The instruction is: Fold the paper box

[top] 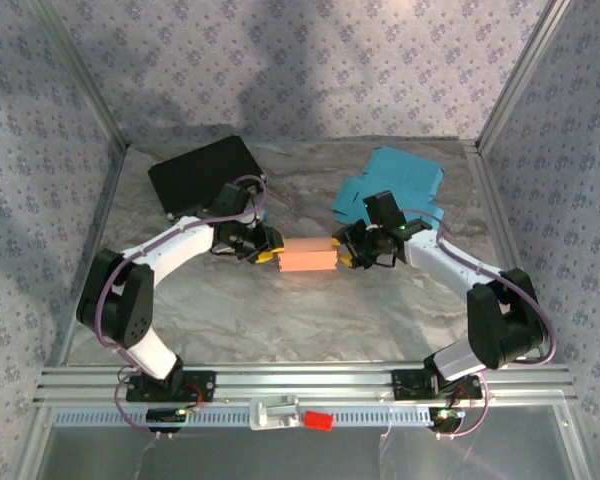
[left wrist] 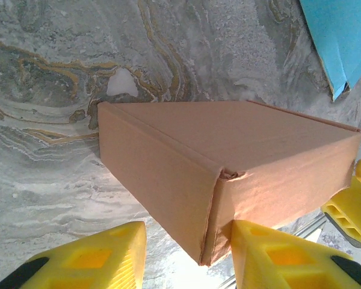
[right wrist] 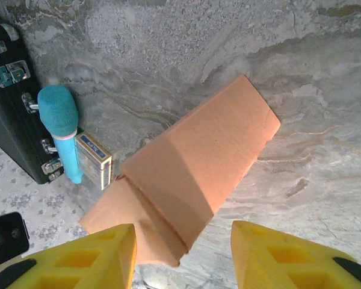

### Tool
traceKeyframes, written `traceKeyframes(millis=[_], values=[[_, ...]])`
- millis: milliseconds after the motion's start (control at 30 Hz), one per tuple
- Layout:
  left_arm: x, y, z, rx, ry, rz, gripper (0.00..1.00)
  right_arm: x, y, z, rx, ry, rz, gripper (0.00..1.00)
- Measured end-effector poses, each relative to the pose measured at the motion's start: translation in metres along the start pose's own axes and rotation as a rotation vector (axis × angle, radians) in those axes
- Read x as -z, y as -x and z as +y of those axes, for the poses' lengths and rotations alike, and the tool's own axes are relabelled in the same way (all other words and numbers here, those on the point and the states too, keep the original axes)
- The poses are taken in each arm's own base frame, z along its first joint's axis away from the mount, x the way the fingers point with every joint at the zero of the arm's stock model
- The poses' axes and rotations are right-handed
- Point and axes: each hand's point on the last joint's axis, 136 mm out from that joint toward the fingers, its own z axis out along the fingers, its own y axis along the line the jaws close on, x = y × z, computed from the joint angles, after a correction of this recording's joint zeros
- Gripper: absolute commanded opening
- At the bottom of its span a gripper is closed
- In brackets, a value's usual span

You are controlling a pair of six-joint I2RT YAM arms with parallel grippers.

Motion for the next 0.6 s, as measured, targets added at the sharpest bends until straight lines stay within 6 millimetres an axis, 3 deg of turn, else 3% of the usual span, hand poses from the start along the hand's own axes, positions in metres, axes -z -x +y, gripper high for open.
traceKeyframes(millis=[133, 400, 600], values=[[0.000, 0.000, 0.000, -0.001, -0.001, -0.001, 0.40, 0.005, -0.001, 0.004, 0.032, -0.014, -0.005, 0.46], [0.000, 0.000, 0.000, -0.008, -0.001, -0.001, 0.40, -0.003, -0.001, -0.010, 0.026, -0.062, 0.010, 0.42], [0.001, 0.000, 0.000, -0.020, -0.001, -0.001, 0.39, -0.003, -0.002, -0.009, 0.038, -0.056, 0.014, 0.40]])
